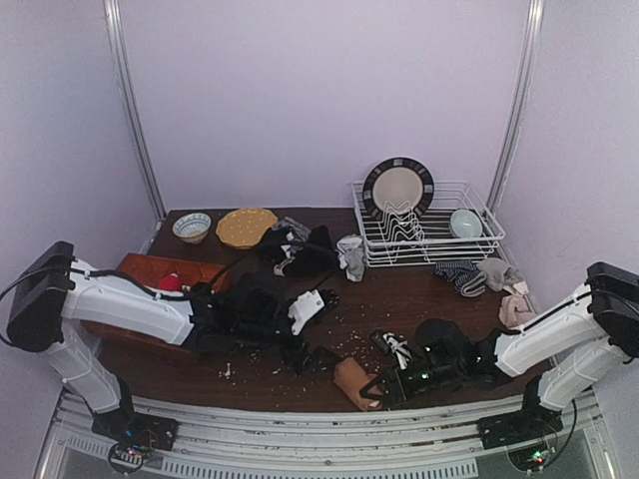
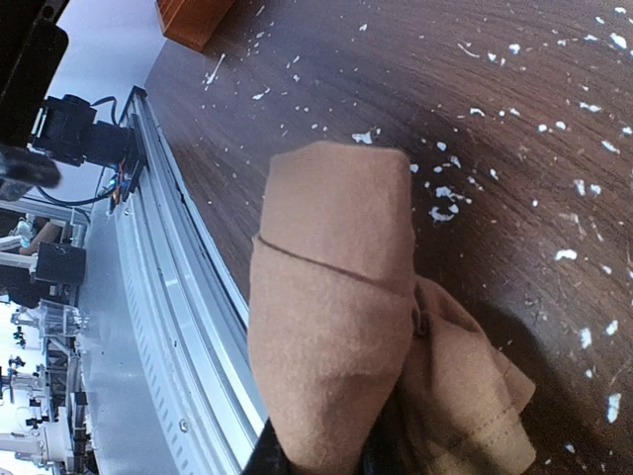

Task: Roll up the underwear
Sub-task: Roll the underwear at the center of the board.

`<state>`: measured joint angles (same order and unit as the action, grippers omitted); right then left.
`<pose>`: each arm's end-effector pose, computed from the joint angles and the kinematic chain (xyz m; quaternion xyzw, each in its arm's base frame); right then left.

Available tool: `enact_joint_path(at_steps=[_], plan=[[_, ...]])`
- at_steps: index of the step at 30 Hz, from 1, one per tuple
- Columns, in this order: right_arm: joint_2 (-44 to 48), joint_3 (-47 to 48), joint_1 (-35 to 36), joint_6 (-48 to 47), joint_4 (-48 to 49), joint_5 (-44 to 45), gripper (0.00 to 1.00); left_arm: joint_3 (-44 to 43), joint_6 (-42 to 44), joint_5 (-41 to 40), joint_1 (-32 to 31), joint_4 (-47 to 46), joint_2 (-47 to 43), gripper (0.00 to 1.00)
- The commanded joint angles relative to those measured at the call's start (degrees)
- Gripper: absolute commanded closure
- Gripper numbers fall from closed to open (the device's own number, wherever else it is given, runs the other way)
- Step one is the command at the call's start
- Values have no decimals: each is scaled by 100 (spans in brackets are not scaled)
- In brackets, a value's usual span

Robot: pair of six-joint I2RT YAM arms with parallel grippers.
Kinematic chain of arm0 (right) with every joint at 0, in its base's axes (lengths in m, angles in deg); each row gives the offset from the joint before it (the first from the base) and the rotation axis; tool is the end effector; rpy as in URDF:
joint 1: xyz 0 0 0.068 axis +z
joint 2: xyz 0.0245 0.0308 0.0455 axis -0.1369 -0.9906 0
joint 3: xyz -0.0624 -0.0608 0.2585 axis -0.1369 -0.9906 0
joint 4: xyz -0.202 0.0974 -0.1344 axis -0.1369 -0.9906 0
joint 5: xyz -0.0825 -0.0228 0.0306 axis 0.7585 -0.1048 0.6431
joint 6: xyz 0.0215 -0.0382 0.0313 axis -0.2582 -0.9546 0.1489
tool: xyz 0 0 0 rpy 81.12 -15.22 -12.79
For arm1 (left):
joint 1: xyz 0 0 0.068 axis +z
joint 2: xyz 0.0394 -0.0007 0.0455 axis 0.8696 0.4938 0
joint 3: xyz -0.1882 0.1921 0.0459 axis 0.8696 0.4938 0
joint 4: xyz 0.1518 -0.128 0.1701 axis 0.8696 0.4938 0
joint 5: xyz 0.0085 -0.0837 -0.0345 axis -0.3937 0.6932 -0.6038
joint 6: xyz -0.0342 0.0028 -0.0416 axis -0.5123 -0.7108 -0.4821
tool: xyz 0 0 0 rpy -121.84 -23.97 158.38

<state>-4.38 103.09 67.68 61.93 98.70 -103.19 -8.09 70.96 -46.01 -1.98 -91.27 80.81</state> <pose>0.1086 0.2160 0.1275 -0.2708 0.8196 0.4740 0.1742 0.1501 -0.2961 0.1885 0.4793 0.7417 -0.2870 0.3712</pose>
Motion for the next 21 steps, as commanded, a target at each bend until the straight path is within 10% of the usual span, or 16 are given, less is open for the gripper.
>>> enact_joint_path(at_steps=[1, 6, 10, 21], plan=[[-342, -189, -55, 212, 394, -264, 100, 526, -307, -835, 25, -1459, -272, 2], [-294, -305, -55, 265, 346, -183, 100, 1291, -1720, -1829, 49, -2445, -561, 2], [-242, -462, -50, 370, 406, -115, 100, 1599, -2266, -448, 318, -3001, -579, 13], [-381, -628, -48, 782, 808, 216, 100, 446, -4353, -155, -603, -734, 46, 17]])
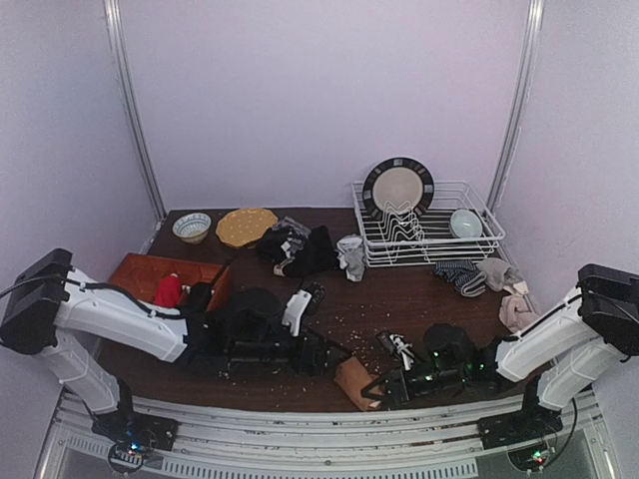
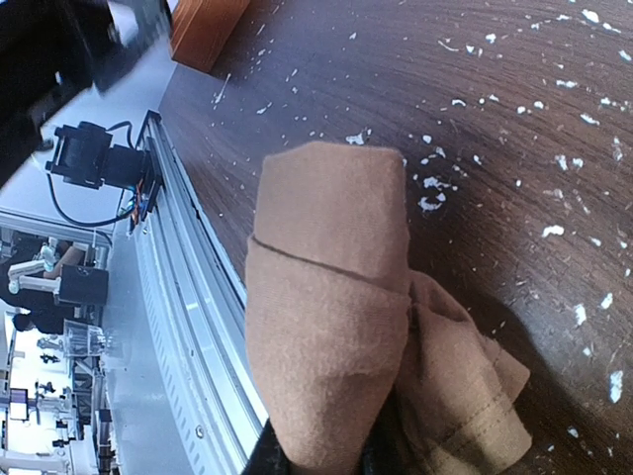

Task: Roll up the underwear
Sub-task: Roll the underwear at the center of the board.

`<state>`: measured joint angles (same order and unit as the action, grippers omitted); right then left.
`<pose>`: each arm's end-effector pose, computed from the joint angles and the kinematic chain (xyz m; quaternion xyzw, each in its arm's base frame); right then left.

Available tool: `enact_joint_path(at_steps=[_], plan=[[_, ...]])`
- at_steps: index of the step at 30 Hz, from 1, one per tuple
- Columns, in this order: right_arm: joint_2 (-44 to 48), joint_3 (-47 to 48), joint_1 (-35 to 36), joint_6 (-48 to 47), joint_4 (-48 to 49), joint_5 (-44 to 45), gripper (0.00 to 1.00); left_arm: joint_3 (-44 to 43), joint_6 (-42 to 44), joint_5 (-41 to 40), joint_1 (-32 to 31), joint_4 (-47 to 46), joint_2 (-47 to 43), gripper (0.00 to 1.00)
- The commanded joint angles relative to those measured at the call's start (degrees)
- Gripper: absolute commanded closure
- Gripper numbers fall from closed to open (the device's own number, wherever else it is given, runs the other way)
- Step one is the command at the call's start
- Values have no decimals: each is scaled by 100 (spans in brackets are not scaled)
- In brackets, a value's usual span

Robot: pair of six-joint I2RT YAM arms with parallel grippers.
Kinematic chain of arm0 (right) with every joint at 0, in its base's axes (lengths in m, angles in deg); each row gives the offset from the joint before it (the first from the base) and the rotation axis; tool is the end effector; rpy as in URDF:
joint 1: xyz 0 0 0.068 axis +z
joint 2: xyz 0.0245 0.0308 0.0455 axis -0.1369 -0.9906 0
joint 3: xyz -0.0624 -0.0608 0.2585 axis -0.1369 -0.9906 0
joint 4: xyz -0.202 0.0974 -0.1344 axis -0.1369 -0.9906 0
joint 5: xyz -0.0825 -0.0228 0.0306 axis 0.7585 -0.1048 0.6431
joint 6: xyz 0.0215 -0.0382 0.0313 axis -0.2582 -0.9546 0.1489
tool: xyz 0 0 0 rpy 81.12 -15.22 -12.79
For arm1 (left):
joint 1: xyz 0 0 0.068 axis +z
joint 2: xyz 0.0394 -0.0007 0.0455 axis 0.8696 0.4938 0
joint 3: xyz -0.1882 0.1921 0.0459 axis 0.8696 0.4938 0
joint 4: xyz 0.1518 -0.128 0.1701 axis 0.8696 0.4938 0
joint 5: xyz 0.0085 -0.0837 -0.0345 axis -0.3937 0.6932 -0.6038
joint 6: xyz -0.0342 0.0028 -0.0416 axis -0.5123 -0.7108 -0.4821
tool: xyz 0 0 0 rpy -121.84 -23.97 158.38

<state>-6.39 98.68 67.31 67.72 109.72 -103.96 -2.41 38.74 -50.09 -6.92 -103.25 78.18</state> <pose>0.1050 0.2078 0.1187 -0.2339 0.8108 0.5084 0.1714 0.1223 -0.2972 0.1917 0.2653 0.8023 -0.4215 0.3290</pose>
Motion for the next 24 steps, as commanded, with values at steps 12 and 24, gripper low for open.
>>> enact_joint_path(at_steps=[12, 24], plan=[[-779, -185, 23, 652, 440, 502, 100, -257, -2788, 1151, -149, 839, 971, 22], [-2248, -321, 130, 1659, 3002, 364, 100, 121, -4083, 1483, -149, -1538, 2130, 23]])
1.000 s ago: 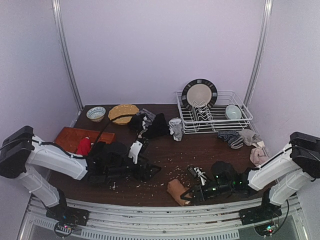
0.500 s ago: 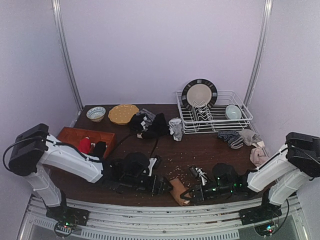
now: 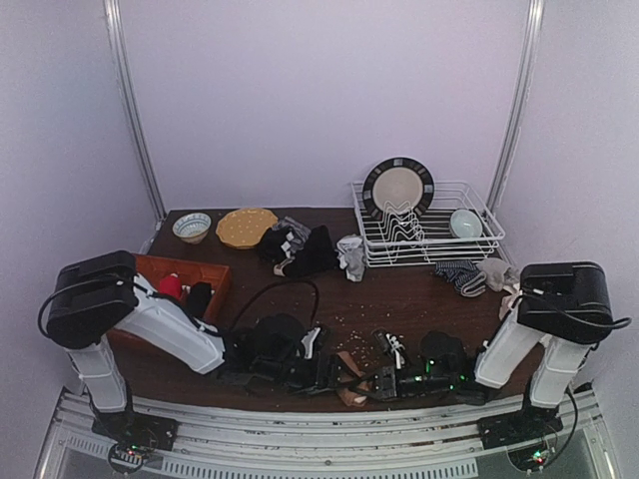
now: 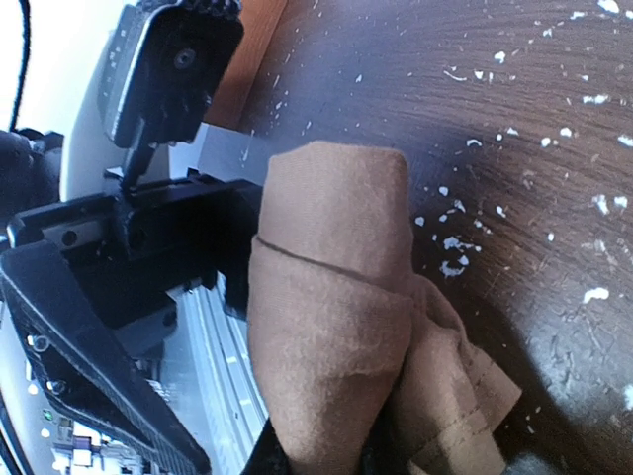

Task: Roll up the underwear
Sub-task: Roll the underwear at the center of the board.

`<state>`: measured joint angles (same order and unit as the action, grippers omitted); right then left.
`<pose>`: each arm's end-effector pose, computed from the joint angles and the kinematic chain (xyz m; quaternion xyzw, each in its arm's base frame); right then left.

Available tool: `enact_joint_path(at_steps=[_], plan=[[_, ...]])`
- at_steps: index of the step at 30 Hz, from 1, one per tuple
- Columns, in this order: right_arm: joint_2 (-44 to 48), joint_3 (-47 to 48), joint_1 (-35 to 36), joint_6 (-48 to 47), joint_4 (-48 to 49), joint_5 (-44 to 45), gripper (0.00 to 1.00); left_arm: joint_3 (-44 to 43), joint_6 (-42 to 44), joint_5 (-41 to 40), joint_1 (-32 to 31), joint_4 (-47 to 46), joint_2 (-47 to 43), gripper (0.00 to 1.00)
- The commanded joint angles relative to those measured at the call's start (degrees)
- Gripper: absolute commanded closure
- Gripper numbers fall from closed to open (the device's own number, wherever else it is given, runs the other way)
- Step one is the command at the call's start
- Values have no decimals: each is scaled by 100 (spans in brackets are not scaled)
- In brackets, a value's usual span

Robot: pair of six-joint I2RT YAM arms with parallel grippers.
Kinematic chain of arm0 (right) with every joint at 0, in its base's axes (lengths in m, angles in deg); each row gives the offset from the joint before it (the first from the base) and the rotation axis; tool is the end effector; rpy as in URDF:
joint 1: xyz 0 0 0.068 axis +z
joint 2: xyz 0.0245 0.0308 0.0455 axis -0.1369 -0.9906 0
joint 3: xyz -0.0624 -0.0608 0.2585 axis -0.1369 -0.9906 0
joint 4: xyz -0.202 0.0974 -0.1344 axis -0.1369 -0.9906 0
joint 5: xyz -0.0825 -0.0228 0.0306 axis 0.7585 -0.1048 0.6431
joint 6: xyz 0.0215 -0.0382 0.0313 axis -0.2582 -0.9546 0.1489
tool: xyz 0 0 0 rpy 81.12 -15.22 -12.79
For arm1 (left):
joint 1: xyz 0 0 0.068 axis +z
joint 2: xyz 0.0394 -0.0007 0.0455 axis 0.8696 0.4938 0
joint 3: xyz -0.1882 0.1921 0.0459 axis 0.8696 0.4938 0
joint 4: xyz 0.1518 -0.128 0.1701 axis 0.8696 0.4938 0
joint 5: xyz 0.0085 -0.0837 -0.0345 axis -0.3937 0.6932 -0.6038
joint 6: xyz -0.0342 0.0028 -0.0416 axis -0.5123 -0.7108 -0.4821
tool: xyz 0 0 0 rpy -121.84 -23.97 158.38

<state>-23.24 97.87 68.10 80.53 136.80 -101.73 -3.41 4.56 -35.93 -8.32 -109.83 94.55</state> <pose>0.1106 0.2214 0.0968 -0.1499 0.7899 0.5703 0.1684 0.1145 -0.3226 0.1187 0.0846 0.8727 -0.4776 0.0560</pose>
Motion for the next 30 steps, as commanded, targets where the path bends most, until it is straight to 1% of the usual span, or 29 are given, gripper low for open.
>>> enact_joint_path(at_steps=[1, 4, 6, 8, 11, 13, 16, 18, 19, 21, 25, 30], plan=[[-684, -254, 51, 419, 445, 101, 100, 186, -746, 83, -9, -1032, 608, 25], [-815, -284, 54, 445, 688, 49, 100, 237, -962, -40, -9, -1454, 834, 30], [-771, -320, 54, 407, 706, 60, 100, 399, -1094, -260, -9, -1763, 862, 37], [-689, -323, 53, 339, 644, 64, 100, 541, -1174, -417, -9, -2014, 875, 40], [-548, -274, 53, 198, 395, 53, 100, 615, -1297, -549, -9, -2414, 971, 41], [-495, -212, 76, 117, 231, 45, 100, 573, -1350, -557, -9, -2579, 1091, 39], [-454, -164, 88, 59, 119, 44, 100, 422, -1454, -470, -9, -2481, 1254, 34], [-448, -140, 99, 25, 84, 21, 100, 382, -1519, -452, -9, -2386, 1320, 33], [-444, -124, 96, -3, 58, -1, 100, 374, -1539, -474, -9, -2378, 1334, 35], [-442, -92, 111, -47, 27, -26, 100, 348, -1539, -491, -9, -2367, 1354, 42], [-481, 24, 178, -191, -97, -125, 100, 205, -1462, -420, 23, -2428, 1442, 61], [-350, 137, 301, -401, -349, -215, 100, 161, -1316, -423, 48, -2443, 1401, 93]])
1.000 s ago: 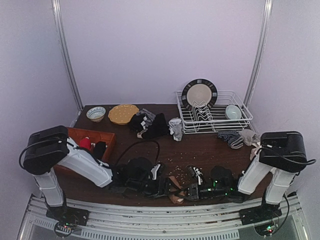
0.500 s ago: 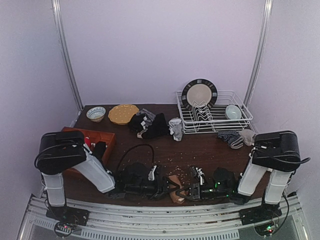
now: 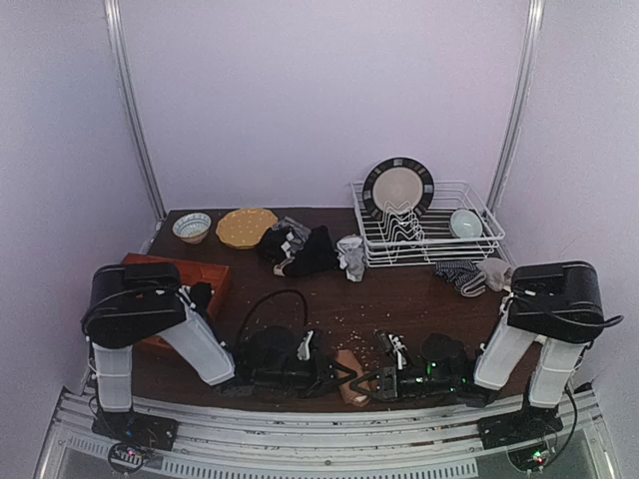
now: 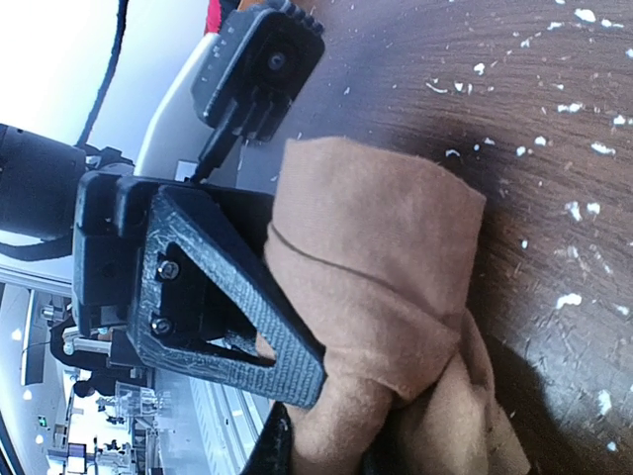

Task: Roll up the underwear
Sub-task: Roll the underwear at the center of the board.

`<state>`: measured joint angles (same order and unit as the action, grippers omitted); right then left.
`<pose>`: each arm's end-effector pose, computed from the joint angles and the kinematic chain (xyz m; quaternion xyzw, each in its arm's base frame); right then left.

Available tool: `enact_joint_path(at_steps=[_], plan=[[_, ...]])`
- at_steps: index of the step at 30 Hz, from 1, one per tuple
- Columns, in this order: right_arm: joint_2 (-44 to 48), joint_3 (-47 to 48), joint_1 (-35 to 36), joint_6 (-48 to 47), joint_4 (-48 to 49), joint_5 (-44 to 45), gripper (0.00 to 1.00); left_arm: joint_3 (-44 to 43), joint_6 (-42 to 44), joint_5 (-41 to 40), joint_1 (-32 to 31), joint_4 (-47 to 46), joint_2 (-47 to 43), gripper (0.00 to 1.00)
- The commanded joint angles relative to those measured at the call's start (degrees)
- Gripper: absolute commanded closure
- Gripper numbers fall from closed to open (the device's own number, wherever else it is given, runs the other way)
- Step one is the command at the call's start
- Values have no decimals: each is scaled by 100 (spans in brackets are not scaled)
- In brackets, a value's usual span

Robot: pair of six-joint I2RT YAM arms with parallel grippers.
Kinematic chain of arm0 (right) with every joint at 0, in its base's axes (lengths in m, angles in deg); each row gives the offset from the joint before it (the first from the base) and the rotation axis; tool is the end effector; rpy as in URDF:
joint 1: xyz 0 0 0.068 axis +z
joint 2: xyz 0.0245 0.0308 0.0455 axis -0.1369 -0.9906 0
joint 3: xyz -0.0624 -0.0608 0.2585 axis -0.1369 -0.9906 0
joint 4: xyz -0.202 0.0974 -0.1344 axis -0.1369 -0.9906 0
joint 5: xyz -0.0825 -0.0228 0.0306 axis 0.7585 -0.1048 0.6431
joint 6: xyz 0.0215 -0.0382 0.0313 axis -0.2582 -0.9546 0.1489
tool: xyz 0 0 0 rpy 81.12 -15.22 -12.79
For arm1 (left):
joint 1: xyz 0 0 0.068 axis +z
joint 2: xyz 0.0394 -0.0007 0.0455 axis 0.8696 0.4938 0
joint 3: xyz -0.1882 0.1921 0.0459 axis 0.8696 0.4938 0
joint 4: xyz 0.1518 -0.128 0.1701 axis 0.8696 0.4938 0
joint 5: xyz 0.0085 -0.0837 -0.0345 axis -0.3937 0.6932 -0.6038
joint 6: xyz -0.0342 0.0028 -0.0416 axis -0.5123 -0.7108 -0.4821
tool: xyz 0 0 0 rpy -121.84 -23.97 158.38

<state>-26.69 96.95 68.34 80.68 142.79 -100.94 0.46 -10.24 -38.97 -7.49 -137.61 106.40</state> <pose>0.1091 0.2199 0.0911 -0.1484 0.7828 0.5773 0.1788 0.1226 -0.3246 0.0815 -0.0303 0.8257 -0.5610 0.0504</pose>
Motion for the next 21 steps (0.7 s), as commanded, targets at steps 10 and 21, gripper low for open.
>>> enact_joint_path(at_steps=[10, 21], plan=[[2307, 866, 589, -1433, -4304, 355, 53, -759, 1782, -422, 34, 3702, -1099, 100], [4110, 1159, 612, -2077, -6661, 1416, 40, -1468, 3166, -935, 49, 6877, -1691, 100]])
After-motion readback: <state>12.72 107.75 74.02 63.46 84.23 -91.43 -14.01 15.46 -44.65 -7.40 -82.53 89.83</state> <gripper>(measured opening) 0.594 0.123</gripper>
